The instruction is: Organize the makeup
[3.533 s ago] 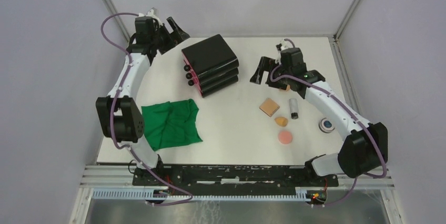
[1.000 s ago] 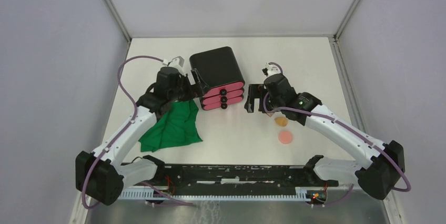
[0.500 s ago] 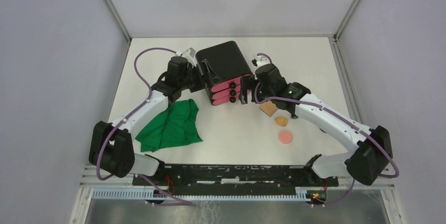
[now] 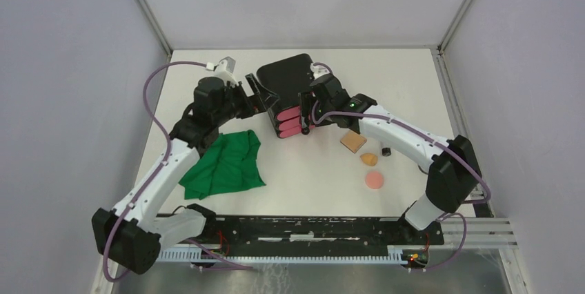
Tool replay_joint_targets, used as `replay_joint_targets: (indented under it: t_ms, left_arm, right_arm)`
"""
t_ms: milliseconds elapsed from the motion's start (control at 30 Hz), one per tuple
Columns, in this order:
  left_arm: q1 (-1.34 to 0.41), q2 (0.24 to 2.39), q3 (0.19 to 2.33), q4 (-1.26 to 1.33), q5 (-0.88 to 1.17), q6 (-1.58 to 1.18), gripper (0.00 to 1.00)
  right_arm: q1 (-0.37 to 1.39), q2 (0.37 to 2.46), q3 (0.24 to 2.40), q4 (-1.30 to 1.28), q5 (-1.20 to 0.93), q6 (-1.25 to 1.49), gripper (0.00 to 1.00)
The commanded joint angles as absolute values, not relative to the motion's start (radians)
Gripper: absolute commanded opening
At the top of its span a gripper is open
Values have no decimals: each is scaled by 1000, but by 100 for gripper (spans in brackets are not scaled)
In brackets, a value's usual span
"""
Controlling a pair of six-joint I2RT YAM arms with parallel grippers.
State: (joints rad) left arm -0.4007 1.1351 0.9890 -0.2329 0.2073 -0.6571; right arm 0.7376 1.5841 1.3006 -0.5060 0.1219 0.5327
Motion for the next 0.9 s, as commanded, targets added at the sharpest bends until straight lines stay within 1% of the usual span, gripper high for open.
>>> replay_joint_targets:
  t_ms: [0, 67, 167, 333, 367, 467, 533, 633, 667, 733, 867]
  left_arm:
    - [-399, 1045, 970, -325, 142, -632, 98]
    - [-398, 1014, 954, -351, 124, -632, 99]
    - [-396, 984, 940, -377, 107, -633, 99]
    - [-395, 970, 933, -388, 111, -632, 99]
    - [-395, 969, 933, -388, 110, -632, 99]
    - [-395, 967, 923, -383, 109, -635, 99]
    - [-395, 966, 916, -378, 111, -638, 99]
    - [-395, 968, 914, -377, 113, -641, 100]
    - [-396, 968, 914, -378, 113, -639, 100]
    - [-396, 970, 919, -382, 111, -635, 100]
    - [-394, 978, 929, -397, 100, -615, 100]
  right_arm:
    - [746, 1641, 1400, -483, 167, 552, 68]
    - [748, 1667, 1420, -476, 181, 549, 67]
    - [753, 1709, 1455, -488, 219, 539, 60]
    - [753, 1735, 1468, -483, 270, 532, 56]
    - [753, 1734, 1464, -477, 269, 530, 53]
    - [757, 1737, 1468, -464, 243, 522, 39]
    - [766, 1731, 1465, -470, 249, 516, 33]
    - [780, 1696, 1426, -471, 256, 509, 29]
    - [783, 1678, 1403, -467, 256, 506, 25]
    - [789, 1631, 1342, -463, 258, 500, 22]
    - [801, 1514, 1214, -450, 255, 505, 20]
